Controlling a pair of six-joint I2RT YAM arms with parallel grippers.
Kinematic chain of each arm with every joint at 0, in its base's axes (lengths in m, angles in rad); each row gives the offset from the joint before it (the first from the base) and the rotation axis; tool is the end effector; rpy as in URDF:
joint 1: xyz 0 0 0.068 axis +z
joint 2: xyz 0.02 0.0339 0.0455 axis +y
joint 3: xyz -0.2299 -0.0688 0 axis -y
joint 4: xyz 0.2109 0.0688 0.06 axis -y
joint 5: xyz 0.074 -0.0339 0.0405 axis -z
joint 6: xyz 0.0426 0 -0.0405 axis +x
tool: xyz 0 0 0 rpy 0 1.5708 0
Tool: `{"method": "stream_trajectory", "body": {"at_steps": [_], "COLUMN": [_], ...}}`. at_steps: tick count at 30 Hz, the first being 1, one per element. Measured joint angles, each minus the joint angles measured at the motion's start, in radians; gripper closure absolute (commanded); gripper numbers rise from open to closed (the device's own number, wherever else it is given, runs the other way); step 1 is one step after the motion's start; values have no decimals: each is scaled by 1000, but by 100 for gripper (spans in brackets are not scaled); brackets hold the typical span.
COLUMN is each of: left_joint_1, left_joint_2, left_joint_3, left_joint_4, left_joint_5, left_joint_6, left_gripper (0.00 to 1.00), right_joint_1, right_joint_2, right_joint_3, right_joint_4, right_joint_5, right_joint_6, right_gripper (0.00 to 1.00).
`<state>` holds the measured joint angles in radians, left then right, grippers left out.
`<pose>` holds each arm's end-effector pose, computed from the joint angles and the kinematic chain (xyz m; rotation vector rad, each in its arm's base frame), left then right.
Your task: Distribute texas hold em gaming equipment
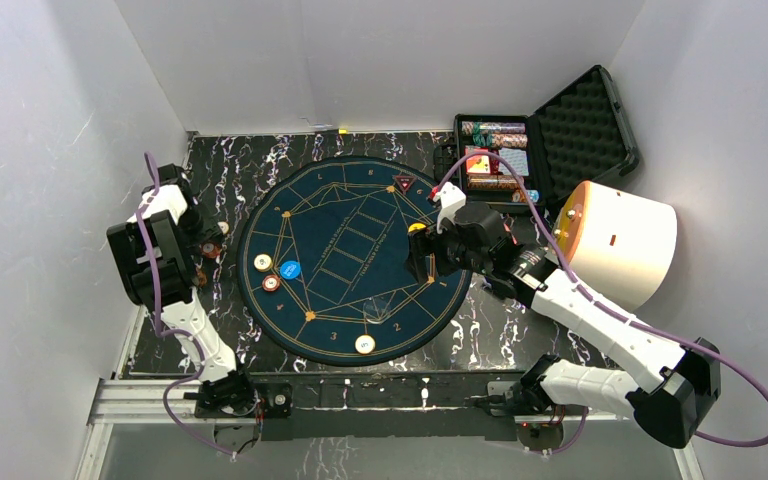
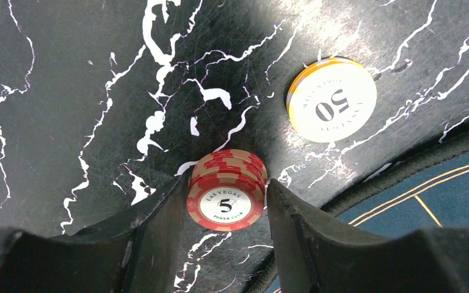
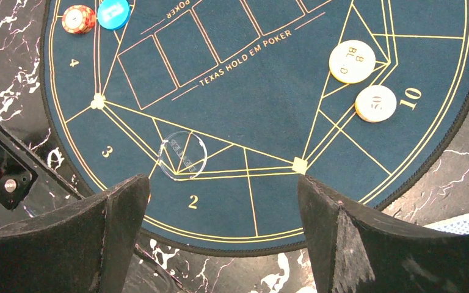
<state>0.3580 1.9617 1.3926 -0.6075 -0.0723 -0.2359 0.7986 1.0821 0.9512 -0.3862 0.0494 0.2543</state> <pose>0.3383 0.1298 0.1554 -0.8235 2.6234 0.1328 0.1622 0.1635 0.2908 -0.5459 2.0706 0.5801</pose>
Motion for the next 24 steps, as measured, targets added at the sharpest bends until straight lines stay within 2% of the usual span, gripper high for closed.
{"method": "stream_trajectory", "body": {"at_steps": [5,16,21,24], "left_joint_1": [0,0,-15,-64], "left_joint_2": [0,-11,-59,-119], "left_joint_3": [9,11,31,33], "left_joint_4": [-2,-13,-61,-94], "left_joint_5": [-7,-11,-18,-31], "left_joint_6": [1,4,4,-10], "left_gripper": [58,80,84,85], "right_joint_1": [2,2,2,2], "right_joint_2": [0,0,0,0], "right_joint_3": [0,0,0,0], "right_joint_4": [0,0,0,0], "right_joint_5": [0,0,0,0], "right_joint_6": [0,0,0,0], "right_gripper": [2,2,2,2]}}
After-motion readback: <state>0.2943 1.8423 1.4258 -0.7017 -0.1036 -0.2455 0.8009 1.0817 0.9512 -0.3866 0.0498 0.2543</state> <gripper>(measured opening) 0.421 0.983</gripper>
